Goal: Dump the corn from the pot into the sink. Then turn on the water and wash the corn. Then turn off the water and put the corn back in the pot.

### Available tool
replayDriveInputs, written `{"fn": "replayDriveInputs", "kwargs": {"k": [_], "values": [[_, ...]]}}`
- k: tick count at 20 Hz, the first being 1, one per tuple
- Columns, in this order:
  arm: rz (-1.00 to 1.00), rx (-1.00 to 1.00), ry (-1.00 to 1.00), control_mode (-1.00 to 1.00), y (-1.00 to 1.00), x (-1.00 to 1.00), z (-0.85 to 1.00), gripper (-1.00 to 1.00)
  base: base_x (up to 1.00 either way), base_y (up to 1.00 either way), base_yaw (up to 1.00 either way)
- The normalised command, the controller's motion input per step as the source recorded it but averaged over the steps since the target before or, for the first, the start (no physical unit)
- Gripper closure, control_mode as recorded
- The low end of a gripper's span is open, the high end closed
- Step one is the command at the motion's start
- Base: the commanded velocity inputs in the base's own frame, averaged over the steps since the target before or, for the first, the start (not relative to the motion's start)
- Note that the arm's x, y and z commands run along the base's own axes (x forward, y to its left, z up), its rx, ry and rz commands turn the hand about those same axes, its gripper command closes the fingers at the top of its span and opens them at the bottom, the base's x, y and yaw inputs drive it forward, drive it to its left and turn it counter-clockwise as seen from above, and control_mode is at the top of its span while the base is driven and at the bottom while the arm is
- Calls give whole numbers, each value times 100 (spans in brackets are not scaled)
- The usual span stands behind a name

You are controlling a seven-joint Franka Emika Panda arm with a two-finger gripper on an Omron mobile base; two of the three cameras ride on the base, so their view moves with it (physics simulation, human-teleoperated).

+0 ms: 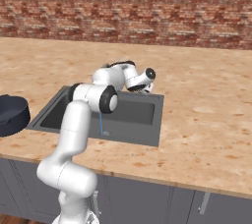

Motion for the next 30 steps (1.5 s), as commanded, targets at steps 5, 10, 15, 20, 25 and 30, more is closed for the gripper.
{"fn": "replayDriveInputs", "kwargs": {"k": [5, 10, 15, 20, 25, 30], "values": [[7, -2, -6, -100, 14, 38, -6, -100, 0, 0, 0], [2, -3, -1, -100, 13, 39, -15, -100, 0, 0, 0], [1, -2, 0, -100, 0, 40, -13, -100, 0, 0, 0], [0, -2, 0, -100, 0, 39, -16, -100, 0, 0, 0], [1, -1, 0, -100, 1, 40, -16, -100, 0, 0, 0], [3, 0, 0, -100, 20, 20, -5, -100, 0, 0, 0]]}}
